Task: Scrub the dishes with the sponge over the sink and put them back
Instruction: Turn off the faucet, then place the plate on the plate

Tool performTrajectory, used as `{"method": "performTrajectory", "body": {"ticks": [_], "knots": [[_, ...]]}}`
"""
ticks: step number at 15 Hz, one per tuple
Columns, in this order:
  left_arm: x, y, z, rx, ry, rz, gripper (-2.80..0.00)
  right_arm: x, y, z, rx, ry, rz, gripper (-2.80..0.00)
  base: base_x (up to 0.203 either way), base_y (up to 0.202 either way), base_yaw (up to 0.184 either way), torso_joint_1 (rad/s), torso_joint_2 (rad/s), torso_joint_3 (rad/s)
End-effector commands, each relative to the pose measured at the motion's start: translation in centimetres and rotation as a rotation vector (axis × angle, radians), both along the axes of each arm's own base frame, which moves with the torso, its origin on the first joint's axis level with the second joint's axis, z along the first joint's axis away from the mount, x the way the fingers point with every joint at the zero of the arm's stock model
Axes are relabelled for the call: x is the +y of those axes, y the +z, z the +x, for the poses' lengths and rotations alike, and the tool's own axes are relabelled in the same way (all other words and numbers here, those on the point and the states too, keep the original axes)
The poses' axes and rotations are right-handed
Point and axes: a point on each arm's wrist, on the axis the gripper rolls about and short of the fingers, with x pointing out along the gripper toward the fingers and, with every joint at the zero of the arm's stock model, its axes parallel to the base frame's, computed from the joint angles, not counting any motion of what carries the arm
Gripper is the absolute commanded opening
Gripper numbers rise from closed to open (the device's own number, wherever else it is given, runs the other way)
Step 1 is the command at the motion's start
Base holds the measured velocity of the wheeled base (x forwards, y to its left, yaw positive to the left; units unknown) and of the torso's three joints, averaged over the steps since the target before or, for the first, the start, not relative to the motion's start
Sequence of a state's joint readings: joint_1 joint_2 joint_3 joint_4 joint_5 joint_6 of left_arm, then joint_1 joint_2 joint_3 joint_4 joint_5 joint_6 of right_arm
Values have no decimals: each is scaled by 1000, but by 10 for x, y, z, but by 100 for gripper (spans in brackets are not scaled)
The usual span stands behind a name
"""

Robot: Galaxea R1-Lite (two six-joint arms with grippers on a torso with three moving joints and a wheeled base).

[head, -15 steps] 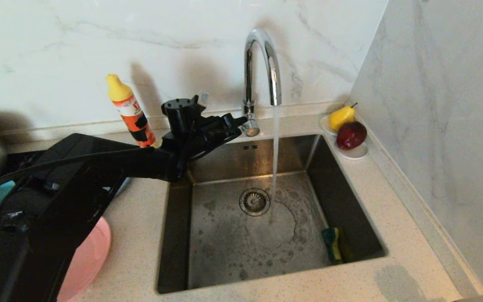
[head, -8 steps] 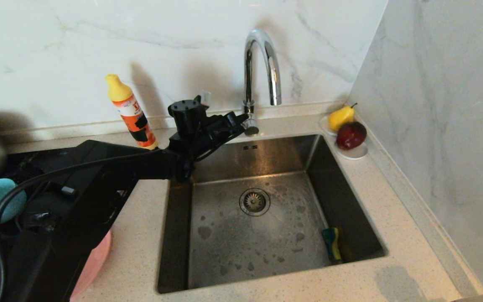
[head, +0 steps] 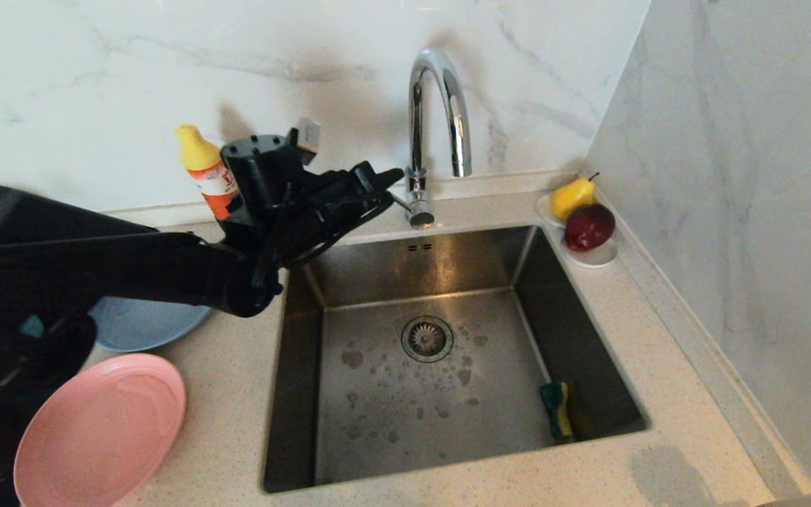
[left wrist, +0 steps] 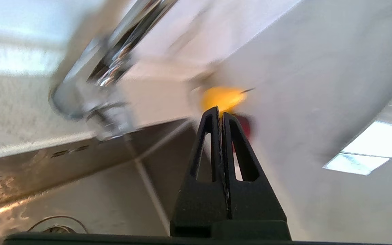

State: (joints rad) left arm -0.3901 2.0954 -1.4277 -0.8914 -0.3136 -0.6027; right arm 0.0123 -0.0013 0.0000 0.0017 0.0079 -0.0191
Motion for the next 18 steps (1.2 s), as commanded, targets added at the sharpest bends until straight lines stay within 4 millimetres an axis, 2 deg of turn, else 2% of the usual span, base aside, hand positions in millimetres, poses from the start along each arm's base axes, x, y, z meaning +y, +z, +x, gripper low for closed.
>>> {"method": "performTrajectory", "body": {"ticks": [1, 4, 8, 12, 14, 16, 17, 18], "knots": [[30, 72, -78, -134, -4, -47, -280, 0, 0, 0, -2, 0, -1, -280, 0, 0, 0, 0, 0, 0], [62, 102, -148, -162, 124, 21, -280, 0, 0, 0, -2, 1, -1, -280, 0, 0, 0, 0, 0, 0], [103, 109, -214, -56, 712, 205, -280, 0, 0, 0, -2, 0, -1, -280, 0, 0, 0, 0, 0, 0], [146, 109, -285, 10, 1059, 400, -280, 0, 0, 0, -2, 0, -1, -280, 0, 0, 0, 0, 0, 0], [166, 108, -297, 44, 1246, 477, -280, 0, 0, 0, -1, 1, -1, -280, 0, 0, 0, 0, 0, 0], [183, 105, -301, 110, 1426, 538, -280, 0, 0, 0, -2, 0, -1, -280, 0, 0, 0, 0, 0, 0], [188, 101, -300, 167, 1478, 584, -280, 0, 0, 0, -2, 0, -1, -280, 0, 0, 0, 0, 0, 0], [190, 94, -290, 228, 1477, 636, -280, 0, 0, 0, -2, 0, -1, -280, 0, 0, 0, 0, 0, 0]]}}
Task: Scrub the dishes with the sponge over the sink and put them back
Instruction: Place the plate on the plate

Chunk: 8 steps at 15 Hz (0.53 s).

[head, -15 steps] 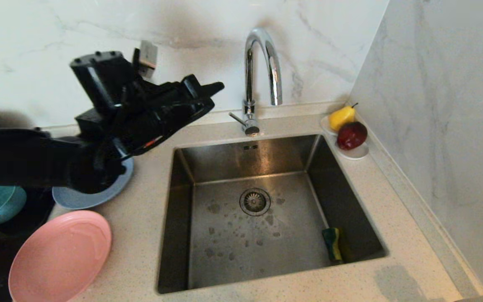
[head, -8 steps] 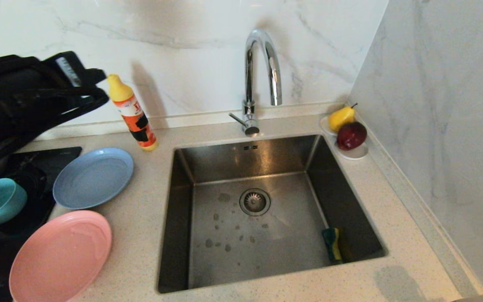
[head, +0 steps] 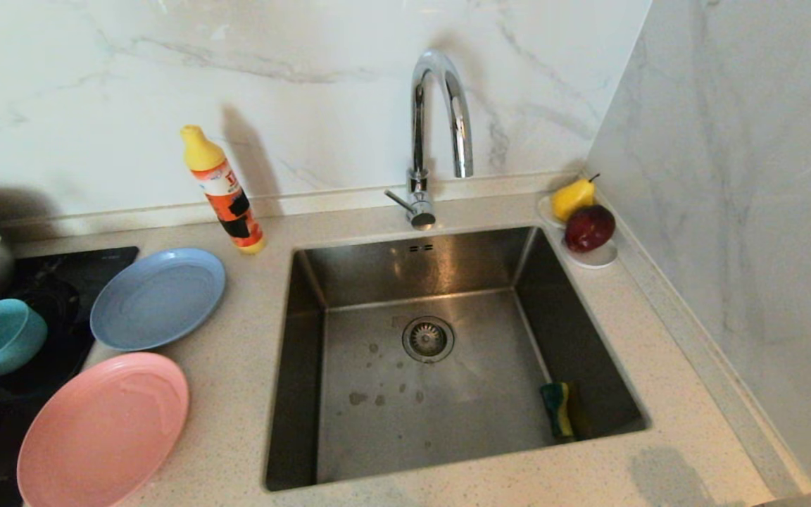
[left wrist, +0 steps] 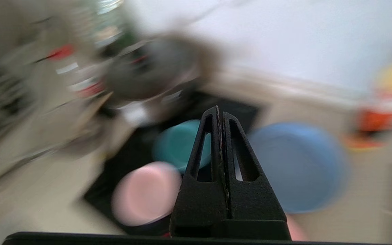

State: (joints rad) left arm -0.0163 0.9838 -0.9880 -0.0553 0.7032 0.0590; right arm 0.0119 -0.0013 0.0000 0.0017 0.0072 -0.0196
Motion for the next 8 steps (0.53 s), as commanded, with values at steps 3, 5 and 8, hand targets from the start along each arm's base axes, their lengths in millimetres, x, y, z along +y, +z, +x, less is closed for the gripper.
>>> {"method": "performTrajectory", "body": {"ticks": [3, 5, 8], "knots": [[15, -32, 52, 256, 73, -22, -280, 0, 0, 0, -2, 1, 0, -280, 0, 0, 0, 0, 0, 0], [38, -53, 89, 377, 76, -77, -280, 0, 0, 0, -2, 1, 0, -280, 0, 0, 0, 0, 0, 0], [93, -79, 123, 462, 28, -229, -280, 0, 0, 0, -2, 1, 0, -280, 0, 0, 0, 0, 0, 0]]}}
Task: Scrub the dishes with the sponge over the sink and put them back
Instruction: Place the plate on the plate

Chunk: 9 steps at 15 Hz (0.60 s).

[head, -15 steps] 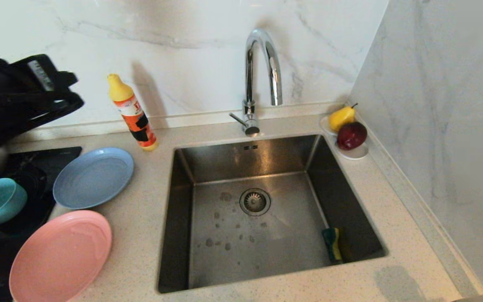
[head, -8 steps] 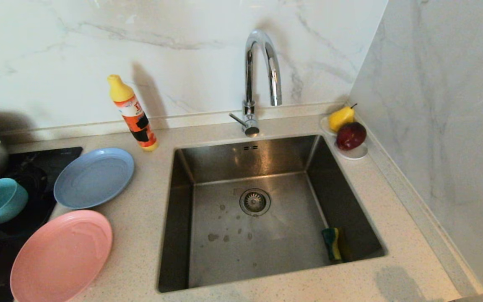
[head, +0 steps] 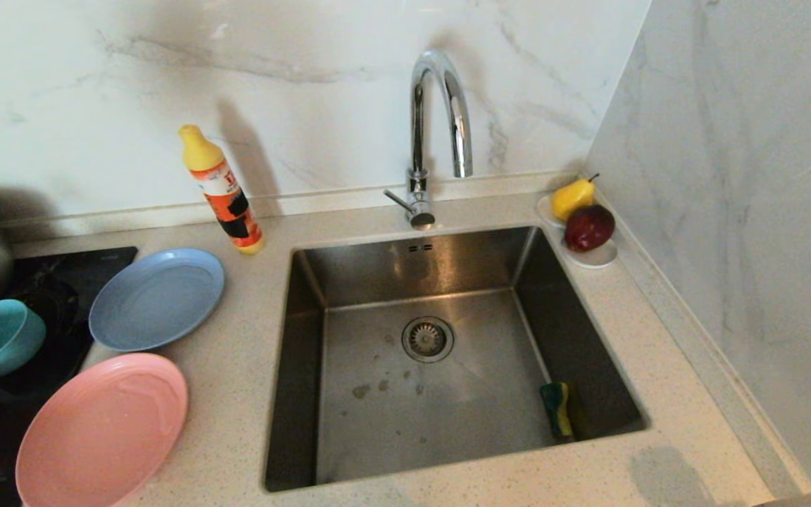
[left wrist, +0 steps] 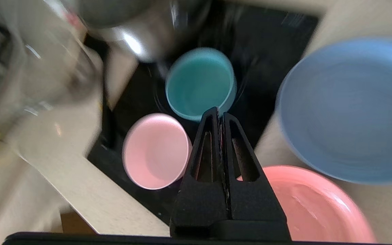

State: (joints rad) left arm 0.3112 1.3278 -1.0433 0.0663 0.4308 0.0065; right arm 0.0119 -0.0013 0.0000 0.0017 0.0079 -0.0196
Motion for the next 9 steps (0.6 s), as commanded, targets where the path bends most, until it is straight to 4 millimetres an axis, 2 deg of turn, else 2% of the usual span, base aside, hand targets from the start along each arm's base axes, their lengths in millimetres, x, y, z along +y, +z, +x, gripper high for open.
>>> {"method": "performTrajectory", "body": {"ticks": [1, 3, 9], "knots": [[42, -34, 33, 96, -74, -172, -280, 0, 0, 0, -2, 0, 0, -280, 0, 0, 0, 0, 0, 0], [56, -52, 41, 118, -92, -304, -280, 0, 0, 0, -2, 0, 0, -280, 0, 0, 0, 0, 0, 0], [85, -89, 72, 146, -110, -513, -280, 0, 0, 0, -2, 0, 0, -280, 0, 0, 0, 0, 0, 0]]}}
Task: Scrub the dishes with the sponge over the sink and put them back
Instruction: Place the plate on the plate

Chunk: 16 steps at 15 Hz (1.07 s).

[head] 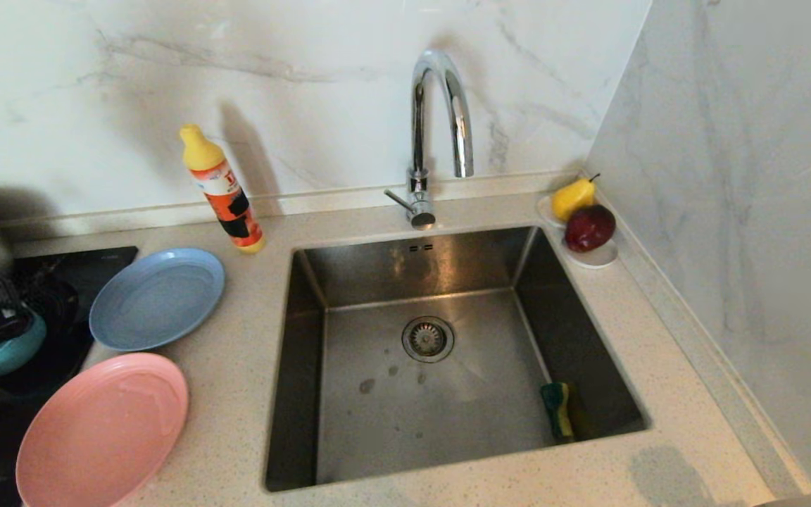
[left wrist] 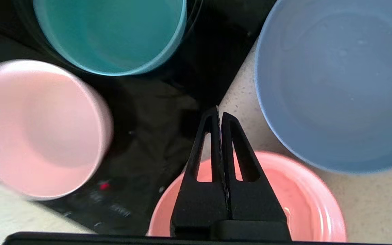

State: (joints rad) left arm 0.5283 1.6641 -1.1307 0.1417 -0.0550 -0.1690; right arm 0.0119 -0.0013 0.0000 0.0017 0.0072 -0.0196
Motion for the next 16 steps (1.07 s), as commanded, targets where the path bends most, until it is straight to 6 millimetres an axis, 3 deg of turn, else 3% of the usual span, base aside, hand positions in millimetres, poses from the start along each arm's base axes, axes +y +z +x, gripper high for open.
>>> {"method": "performTrajectory", "body": {"ticks": [1, 5, 11, 16], "knots": [[14, -26, 18, 59, 8, -60, 0, 0, 0, 0, -2, 2, 0, -280, 0, 0, 0, 0, 0, 0], [14, -26, 22, 8, -26, -176, 0, 0, 0, 0, -2, 1, 0, -280, 0, 0, 0, 0, 0, 0], [15, -43, 29, 19, -14, -293, 0, 0, 0, 0, -2, 1, 0, -280, 0, 0, 0, 0, 0, 0], [4, -48, 38, 14, -57, -351, 0, 0, 0, 0, -2, 1, 0, -280, 0, 0, 0, 0, 0, 0]]}}
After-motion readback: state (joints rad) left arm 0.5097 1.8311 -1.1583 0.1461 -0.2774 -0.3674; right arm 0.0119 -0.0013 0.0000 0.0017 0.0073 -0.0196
